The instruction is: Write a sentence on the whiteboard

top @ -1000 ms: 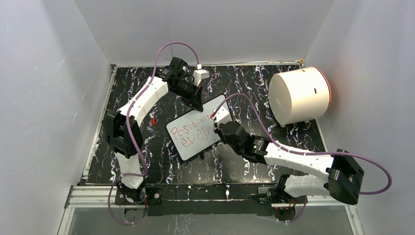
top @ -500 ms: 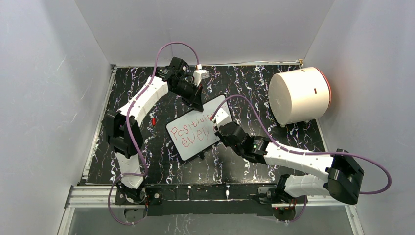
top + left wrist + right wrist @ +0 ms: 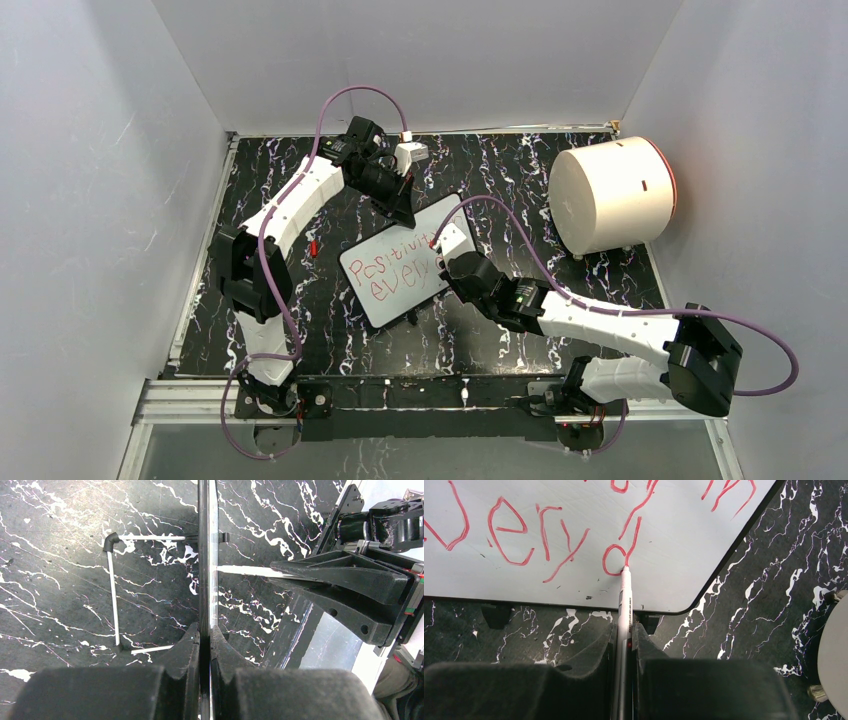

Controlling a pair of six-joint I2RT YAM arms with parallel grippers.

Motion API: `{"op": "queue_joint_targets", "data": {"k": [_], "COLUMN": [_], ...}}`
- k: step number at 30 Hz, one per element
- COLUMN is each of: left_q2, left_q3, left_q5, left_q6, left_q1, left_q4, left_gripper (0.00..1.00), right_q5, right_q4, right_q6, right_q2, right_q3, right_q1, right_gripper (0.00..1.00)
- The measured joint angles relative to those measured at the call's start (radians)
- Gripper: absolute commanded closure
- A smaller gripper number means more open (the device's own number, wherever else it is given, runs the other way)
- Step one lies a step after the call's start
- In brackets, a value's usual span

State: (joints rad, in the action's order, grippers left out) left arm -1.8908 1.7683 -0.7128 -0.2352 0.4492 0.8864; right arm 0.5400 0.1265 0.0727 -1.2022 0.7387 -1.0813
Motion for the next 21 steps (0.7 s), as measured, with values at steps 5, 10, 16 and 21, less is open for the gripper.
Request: {"op": "queue_joint_targets", "data": {"k": [5, 10, 16, 21], "left_q2": [0.0, 0.0, 0.0, 0.0], "left_q3": [0.0, 0.0, 0.0, 0.0], "left_q5": [0.0, 0.0, 0.0, 0.001], "left_q6": [0.0, 0.0, 0.0, 0.0], "left_q1": [0.0, 0.0, 0.0, 0.0], "left_q4": [0.0, 0.0, 0.0, 0.0], "left_gripper": [1.0, 1.0, 1.0, 1.0], "right_q5": [0.001, 0.001, 0.001, 0.001], "right_q4": [0.0, 0.0, 0.001, 0.013], "right_q6": [0.002, 0.002, 0.002, 0.003], "right_q2": [0.0, 0.0, -0.002, -0.005], "right_q3": [0.0, 0.0, 0.0, 0.0], "right_q1": [0.0, 0.0, 0.0, 0.0], "right_gripper": [1.0, 1.0, 1.0, 1.0]}}
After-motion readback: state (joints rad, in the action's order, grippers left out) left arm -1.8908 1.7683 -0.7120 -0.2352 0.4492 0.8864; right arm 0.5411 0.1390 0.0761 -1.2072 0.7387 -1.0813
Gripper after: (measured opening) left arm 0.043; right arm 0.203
